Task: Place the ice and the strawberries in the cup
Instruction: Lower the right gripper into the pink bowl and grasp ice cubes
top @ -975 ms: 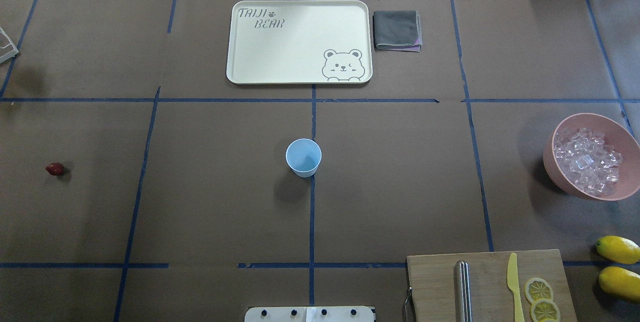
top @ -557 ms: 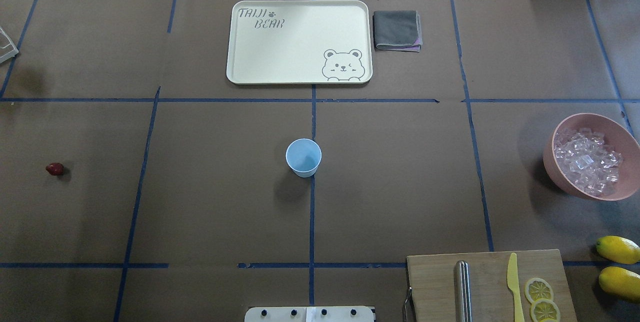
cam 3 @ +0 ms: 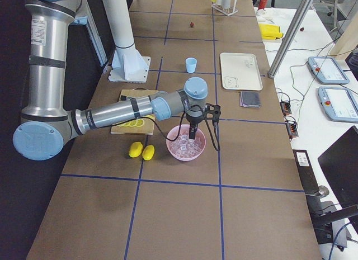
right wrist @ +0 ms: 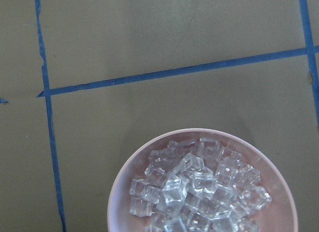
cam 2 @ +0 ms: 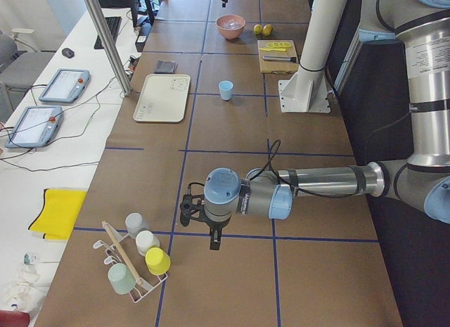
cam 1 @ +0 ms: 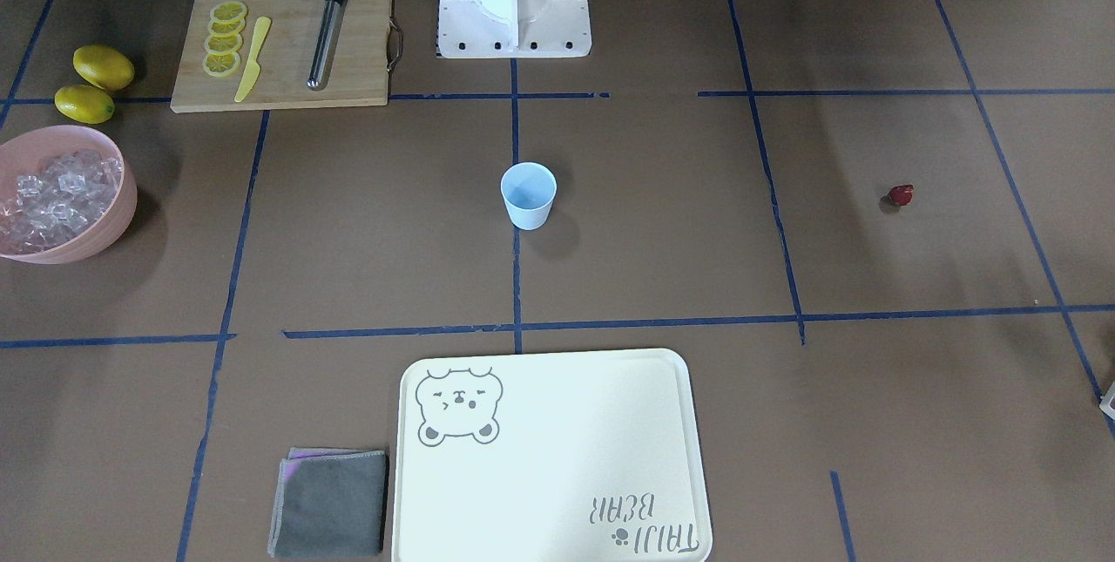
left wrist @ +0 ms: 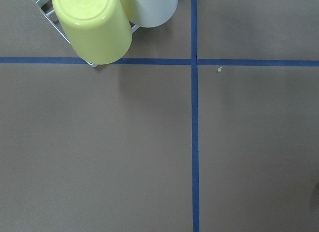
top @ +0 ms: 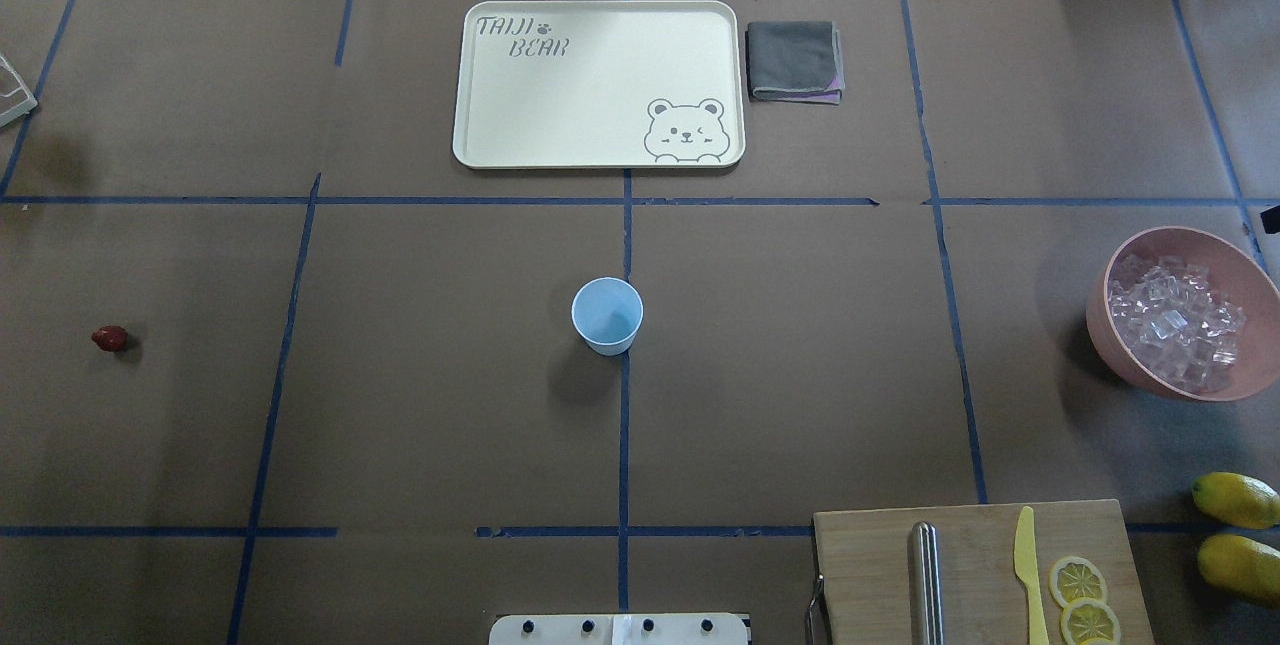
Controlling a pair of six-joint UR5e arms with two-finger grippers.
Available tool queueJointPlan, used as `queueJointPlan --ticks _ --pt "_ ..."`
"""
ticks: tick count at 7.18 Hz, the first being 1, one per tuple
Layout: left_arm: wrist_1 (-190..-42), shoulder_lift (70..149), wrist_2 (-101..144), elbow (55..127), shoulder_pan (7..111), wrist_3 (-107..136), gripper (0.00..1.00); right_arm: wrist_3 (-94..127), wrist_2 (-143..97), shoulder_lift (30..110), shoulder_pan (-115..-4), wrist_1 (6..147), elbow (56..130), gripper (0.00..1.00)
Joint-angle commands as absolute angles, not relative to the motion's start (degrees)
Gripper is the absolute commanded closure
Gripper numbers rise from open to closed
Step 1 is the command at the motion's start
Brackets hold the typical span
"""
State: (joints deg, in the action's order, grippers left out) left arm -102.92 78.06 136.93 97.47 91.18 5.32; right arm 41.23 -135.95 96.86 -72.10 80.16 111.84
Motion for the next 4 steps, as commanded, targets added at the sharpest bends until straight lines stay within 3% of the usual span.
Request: queueJointPlan --ticks 1,2,4 --pt "-103.0 78.6 136.9 97.6 90.8 6.0 0.00 53.8 -132.2 100.9 -67.9 73.3 112.3 0.05" --pt "-103.0 79.4 136.9 97.6 90.6 7.0 0.00 56.8 -132.4 105.1 -67.9 69.6 112.1 0.06" --pt "-103.9 80.6 136.8 97.6 90.0 9.7 0.00 69.4 -131.4 105.0 -63.2 67.3 111.9 0.09"
